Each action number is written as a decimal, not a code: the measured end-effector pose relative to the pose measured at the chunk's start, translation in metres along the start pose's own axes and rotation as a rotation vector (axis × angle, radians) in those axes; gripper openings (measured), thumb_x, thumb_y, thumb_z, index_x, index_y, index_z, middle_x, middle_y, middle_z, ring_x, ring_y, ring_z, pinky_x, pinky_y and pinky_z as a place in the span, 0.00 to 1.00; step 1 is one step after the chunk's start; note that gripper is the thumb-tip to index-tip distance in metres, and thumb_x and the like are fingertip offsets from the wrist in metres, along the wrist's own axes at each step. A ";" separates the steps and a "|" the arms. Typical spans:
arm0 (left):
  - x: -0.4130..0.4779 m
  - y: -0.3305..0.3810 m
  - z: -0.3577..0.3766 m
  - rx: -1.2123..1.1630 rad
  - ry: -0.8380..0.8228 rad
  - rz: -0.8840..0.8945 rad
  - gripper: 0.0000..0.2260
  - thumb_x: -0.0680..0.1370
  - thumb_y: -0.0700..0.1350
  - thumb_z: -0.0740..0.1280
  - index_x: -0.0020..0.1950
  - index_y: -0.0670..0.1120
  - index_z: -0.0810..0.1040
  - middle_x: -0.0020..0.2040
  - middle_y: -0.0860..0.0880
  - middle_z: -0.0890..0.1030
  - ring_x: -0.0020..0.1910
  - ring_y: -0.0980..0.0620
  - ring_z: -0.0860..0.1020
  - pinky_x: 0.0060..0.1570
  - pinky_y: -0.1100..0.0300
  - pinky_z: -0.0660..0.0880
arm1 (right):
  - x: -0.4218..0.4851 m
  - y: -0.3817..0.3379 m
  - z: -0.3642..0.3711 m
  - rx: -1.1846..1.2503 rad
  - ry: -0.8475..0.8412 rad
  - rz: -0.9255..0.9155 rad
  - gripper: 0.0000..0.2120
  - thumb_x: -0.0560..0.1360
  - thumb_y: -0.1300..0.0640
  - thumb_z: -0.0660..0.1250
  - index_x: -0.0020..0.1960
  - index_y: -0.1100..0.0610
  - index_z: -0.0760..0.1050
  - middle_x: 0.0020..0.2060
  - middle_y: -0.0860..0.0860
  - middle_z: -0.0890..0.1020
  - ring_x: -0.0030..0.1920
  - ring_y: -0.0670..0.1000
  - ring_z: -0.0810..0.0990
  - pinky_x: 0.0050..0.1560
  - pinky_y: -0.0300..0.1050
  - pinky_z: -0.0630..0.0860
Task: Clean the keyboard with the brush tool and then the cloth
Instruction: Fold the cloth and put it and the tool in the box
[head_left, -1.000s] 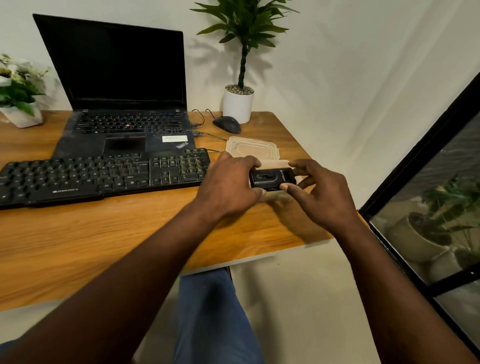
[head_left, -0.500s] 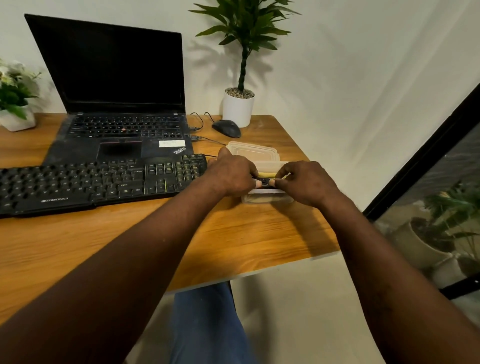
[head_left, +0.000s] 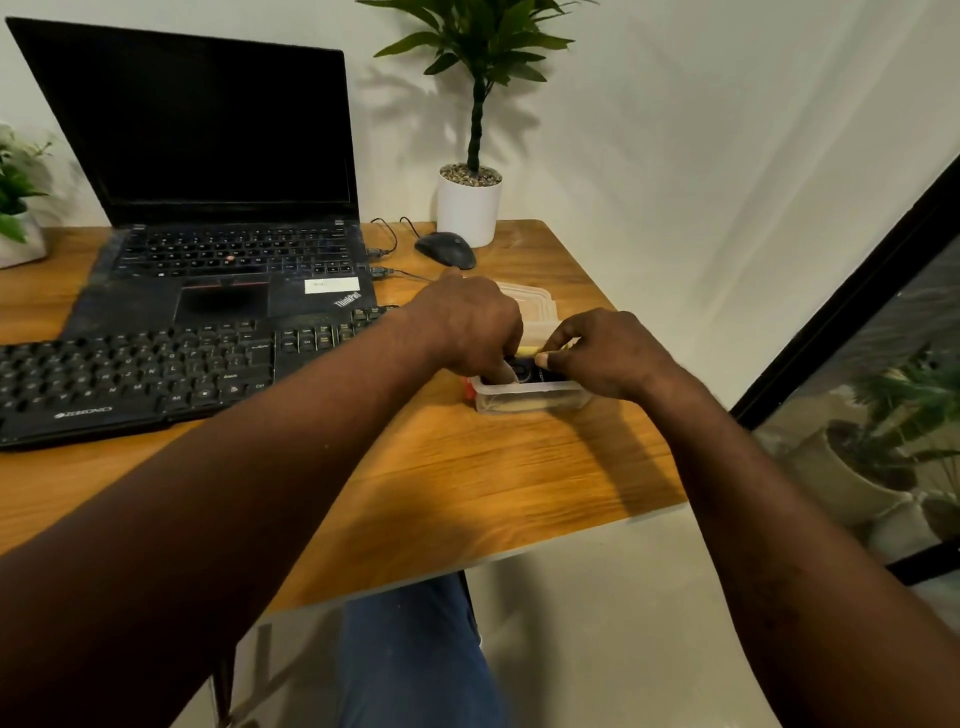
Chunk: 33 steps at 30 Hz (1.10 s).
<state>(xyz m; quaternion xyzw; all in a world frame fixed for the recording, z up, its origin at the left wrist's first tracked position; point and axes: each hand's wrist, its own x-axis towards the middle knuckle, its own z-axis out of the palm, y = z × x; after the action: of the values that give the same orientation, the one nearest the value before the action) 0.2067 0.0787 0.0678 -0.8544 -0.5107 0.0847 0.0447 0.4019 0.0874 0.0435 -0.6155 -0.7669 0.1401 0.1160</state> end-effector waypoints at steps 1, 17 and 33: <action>0.001 0.001 -0.002 0.010 -0.011 0.010 0.20 0.76 0.65 0.70 0.63 0.56 0.81 0.53 0.54 0.82 0.51 0.53 0.72 0.53 0.49 0.67 | 0.000 0.000 0.000 -0.021 -0.010 0.005 0.08 0.76 0.42 0.73 0.51 0.45 0.84 0.57 0.50 0.84 0.53 0.51 0.80 0.45 0.46 0.75; -0.005 0.009 0.007 -0.124 -0.017 -0.034 0.22 0.78 0.63 0.69 0.69 0.54 0.79 0.57 0.53 0.83 0.52 0.53 0.76 0.49 0.52 0.76 | 0.016 -0.026 -0.017 -0.423 -0.386 -0.127 0.23 0.76 0.48 0.75 0.71 0.42 0.77 0.61 0.49 0.80 0.57 0.51 0.76 0.56 0.49 0.78; -0.006 0.020 0.017 -0.141 0.091 -0.076 0.19 0.78 0.62 0.69 0.65 0.55 0.77 0.57 0.50 0.81 0.60 0.47 0.74 0.58 0.46 0.69 | 0.016 -0.009 -0.022 -0.529 -0.335 -0.137 0.25 0.76 0.41 0.72 0.72 0.40 0.75 0.61 0.48 0.82 0.54 0.50 0.76 0.54 0.49 0.78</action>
<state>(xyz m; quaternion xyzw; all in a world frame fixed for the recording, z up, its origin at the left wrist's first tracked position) 0.2174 0.0636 0.0489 -0.8384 -0.5449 0.0078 0.0108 0.3980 0.1028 0.0668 -0.5397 -0.8247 0.0273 -0.1668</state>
